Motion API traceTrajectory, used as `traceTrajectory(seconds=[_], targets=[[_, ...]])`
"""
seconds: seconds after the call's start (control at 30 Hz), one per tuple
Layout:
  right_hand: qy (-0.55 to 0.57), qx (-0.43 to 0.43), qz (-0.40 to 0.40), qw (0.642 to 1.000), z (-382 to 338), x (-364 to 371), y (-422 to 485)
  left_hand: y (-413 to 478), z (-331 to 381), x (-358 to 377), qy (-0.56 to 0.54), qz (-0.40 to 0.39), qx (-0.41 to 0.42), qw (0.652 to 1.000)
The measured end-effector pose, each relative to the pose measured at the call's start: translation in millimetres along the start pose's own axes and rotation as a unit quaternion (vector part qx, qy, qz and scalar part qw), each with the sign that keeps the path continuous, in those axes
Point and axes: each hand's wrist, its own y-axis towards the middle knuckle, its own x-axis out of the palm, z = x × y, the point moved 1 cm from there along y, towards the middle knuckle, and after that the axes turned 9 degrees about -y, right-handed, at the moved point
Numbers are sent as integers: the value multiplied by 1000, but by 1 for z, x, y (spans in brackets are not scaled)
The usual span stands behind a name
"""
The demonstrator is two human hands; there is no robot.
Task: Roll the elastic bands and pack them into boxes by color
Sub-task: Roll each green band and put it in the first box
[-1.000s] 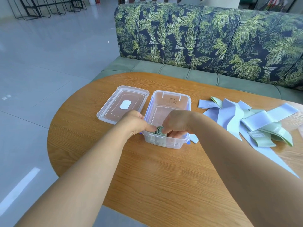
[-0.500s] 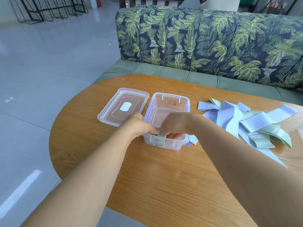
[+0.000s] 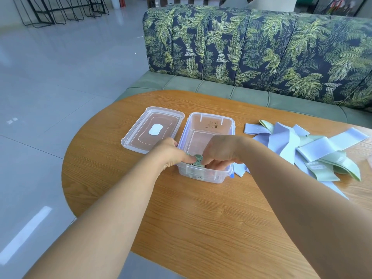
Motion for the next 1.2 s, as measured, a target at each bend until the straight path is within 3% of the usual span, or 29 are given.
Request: traceTrajectory(seconds=[0.83, 1.2], targets=[[-78, -46, -4, 996, -2, 2, -11, -5, -1, -2, -21, 8, 0, 1000], [-61, -33, -5, 998, -5, 3, -8, -3, -2, -3, -10, 12, 5, 1000]])
